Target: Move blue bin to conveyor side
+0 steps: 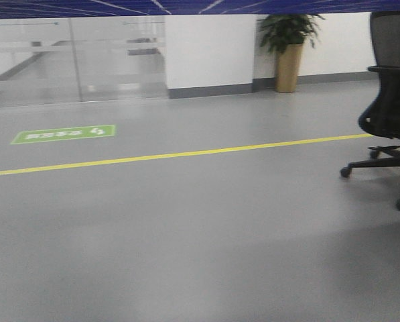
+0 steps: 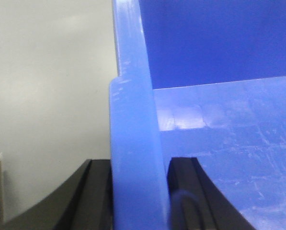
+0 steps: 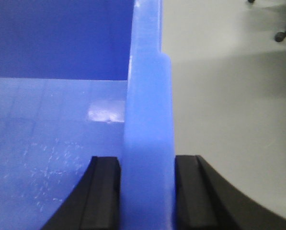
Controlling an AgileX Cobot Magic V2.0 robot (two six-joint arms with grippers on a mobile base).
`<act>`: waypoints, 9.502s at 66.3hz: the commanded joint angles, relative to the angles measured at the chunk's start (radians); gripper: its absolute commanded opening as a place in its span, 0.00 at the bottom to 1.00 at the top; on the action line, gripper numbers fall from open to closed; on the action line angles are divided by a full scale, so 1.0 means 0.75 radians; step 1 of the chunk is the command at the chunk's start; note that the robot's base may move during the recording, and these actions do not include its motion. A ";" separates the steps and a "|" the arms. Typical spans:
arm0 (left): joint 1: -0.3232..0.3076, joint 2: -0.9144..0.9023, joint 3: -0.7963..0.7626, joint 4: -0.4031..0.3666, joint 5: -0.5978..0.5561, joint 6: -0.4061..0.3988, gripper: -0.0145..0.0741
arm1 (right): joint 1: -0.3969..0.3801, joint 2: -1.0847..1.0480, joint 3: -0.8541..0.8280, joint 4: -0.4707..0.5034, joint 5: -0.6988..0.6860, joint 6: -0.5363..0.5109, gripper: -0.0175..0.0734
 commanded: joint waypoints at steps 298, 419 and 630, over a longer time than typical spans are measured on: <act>-0.016 -0.018 -0.030 0.078 -0.125 0.006 0.15 | 0.003 -0.016 -0.019 -0.014 -0.141 -0.016 0.12; -0.016 0.411 -0.091 0.013 -0.437 0.023 0.15 | -0.182 0.299 -0.019 -0.014 -0.307 -0.039 0.12; 0.278 -1.300 1.631 -0.032 -1.192 0.082 0.15 | -0.182 -1.616 1.703 0.013 -1.145 -0.078 0.10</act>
